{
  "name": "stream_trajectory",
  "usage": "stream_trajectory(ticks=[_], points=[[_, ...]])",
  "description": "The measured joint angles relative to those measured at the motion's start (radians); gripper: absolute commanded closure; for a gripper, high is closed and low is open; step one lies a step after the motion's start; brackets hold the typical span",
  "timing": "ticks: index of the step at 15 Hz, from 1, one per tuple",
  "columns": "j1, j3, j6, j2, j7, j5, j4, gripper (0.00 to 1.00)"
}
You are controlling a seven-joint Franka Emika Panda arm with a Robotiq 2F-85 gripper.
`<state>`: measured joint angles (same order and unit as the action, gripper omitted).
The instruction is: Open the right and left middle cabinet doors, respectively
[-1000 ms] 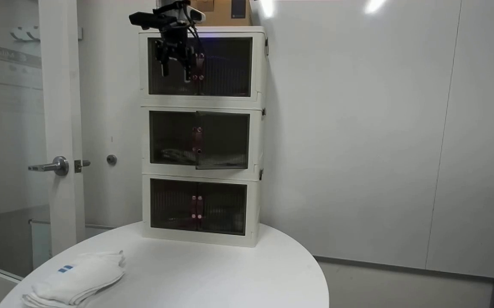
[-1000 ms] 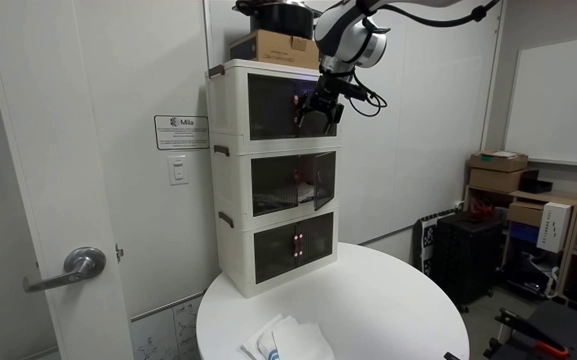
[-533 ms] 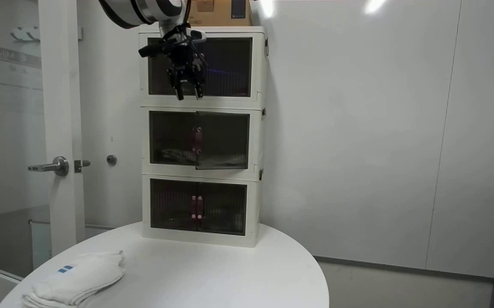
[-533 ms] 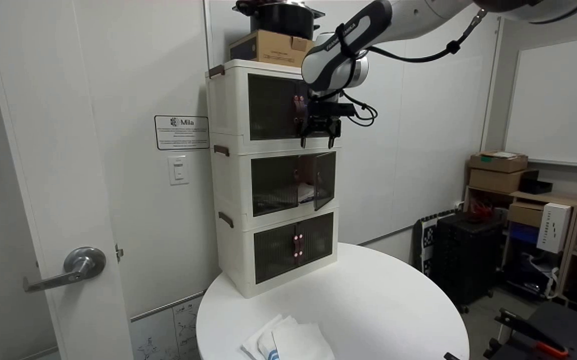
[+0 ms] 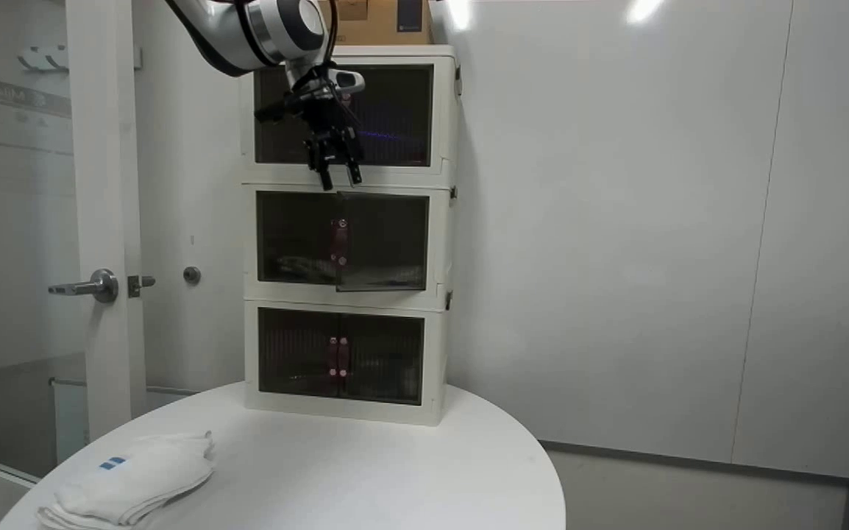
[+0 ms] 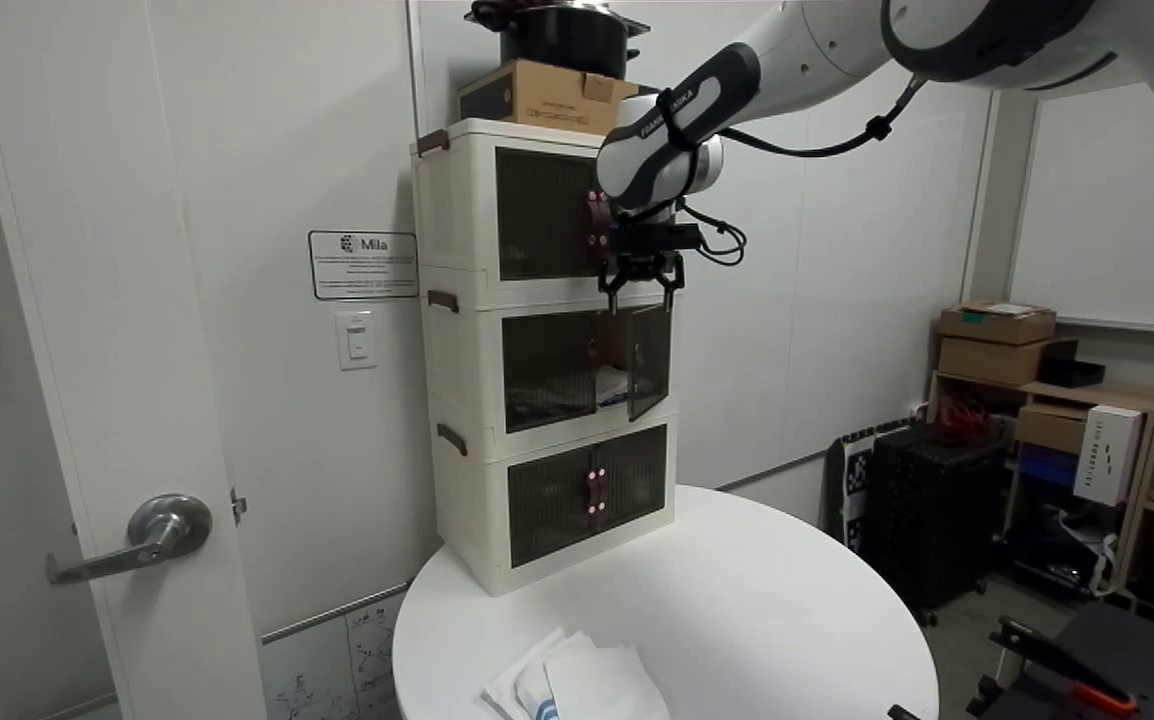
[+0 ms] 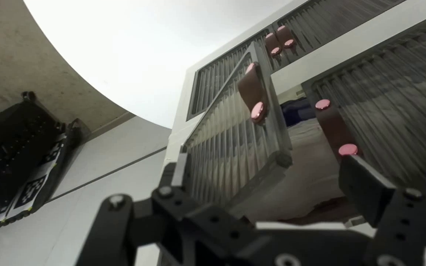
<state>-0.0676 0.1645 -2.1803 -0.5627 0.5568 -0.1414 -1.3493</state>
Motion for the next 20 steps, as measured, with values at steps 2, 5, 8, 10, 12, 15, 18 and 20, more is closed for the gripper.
stream_trajectory(ticks=[2,5,8,10,12,15,18,20], points=[[0.001,0.012,0.009,-0.017,0.015,-0.003,0.014,0.0],[0.004,0.025,0.011,-0.036,0.029,-0.003,0.025,0.0],[0.007,0.039,0.011,-0.047,0.041,-0.003,0.027,0.0],[0.011,0.046,0.012,-0.05,0.048,-0.004,0.027,0.0],[0.015,0.056,0.013,-0.05,0.049,-0.007,0.026,0.0],[0.026,0.071,0.015,-0.049,0.049,-0.01,0.022,0.0],[0.044,0.081,0.016,-0.041,0.048,-0.018,0.003,0.0],[0.056,0.086,0.016,-0.033,0.046,-0.024,-0.018,0.0]])
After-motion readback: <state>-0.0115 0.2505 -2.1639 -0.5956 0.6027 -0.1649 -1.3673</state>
